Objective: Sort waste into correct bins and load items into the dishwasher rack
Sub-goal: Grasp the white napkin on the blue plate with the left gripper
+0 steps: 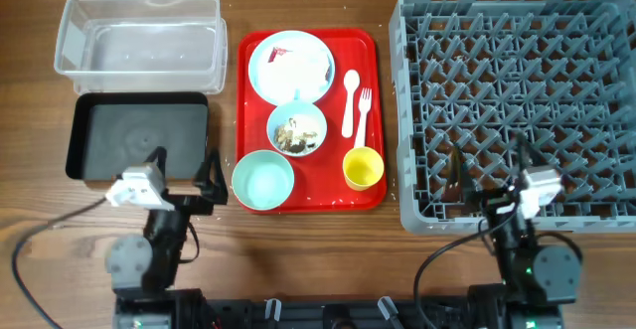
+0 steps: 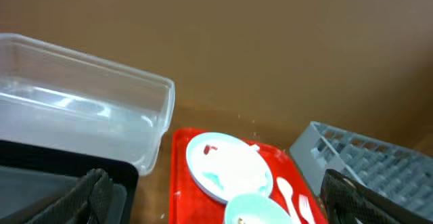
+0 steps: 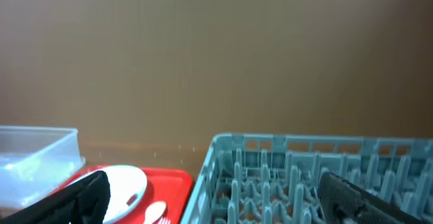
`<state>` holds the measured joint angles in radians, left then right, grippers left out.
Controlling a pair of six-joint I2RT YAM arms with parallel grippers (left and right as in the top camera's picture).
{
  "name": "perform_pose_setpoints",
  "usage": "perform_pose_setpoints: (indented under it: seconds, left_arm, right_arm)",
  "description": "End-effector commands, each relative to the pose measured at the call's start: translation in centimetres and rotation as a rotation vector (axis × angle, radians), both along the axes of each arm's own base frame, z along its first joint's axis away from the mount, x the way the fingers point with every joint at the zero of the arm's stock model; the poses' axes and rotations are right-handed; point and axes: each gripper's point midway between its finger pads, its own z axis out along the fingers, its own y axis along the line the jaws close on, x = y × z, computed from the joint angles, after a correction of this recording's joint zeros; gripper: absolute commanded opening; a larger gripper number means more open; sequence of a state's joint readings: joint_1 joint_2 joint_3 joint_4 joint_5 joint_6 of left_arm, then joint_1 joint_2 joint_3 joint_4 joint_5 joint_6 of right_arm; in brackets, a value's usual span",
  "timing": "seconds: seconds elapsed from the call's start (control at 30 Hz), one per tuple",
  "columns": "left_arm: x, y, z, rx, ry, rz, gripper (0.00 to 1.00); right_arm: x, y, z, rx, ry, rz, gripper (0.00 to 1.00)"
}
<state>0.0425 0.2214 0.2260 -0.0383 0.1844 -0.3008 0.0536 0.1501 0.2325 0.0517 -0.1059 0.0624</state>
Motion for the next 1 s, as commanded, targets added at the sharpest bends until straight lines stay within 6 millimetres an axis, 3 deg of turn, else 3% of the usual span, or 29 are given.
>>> perform_pose_setpoints:
  seconds: [0.0,0.07,0.2,0.27,0.37,0.47,0.53,0.67,0.87,0.93,0.97]
  left_arm:
    - [2.1,-1.1,3.9,0.057,0.053,-0.079,1.0]
    - [6.2,-1.1,5.7,0.099,0.231,-0.109,1.0]
    - [14.3,-1.8,5.7,0.148,0.58,-0.194,1.0]
    - [17.8,-3.7,4.9,0.161,0.714,-0.257,1.0]
    - [22.1,-8.7,1.5,0.243,0.864,-0.365,1.0]
    - [24.0,-14.3,-3.5,0.284,0.901,-0.464,1.0]
    - [24.6,-16.4,-7.5,0.32,0.945,-0.489,1.0]
    - [25.4,-16.4,-15.0,0.383,1.061,-0.442,1.0]
    - [25.6,-16.4,-22.0,0.417,1.148,-0.429,1.0]
    - [25.4,-16.4,-23.3,0.419,1.168,-0.432,0.82]
    - [25.3,-16.4,-23.5,0.421,1.174,-0.434,0.41]
  right_arm:
    - [1.2,0.5,3.5,-0.013,0.031,0.024,1.0]
    - [3.5,0.7,5.2,0.016,0.147,0.028,1.0]
    - [7.6,1.0,5.6,0.029,0.399,0.027,1.0]
    - [8.9,1.4,4.9,0.025,0.497,0.045,1.0]
    - [10.8,2.5,2.4,0.029,0.611,0.101,1.0]
    - [11.4,3.1,0.0,0.042,0.694,0.129,1.0]
    - [11.1,4.1,-1.5,0.058,0.758,0.189,1.0]
    - [11.3,4.1,-3.2,0.06,0.816,0.189,1.0]
    - [11.4,4.1,-3.6,0.061,0.829,0.188,1.0]
    - [11.4,4.1,-3.6,0.061,0.829,0.188,1.0]
    - [11.4,4.1,-3.6,0.061,0.83,0.188,1.0]
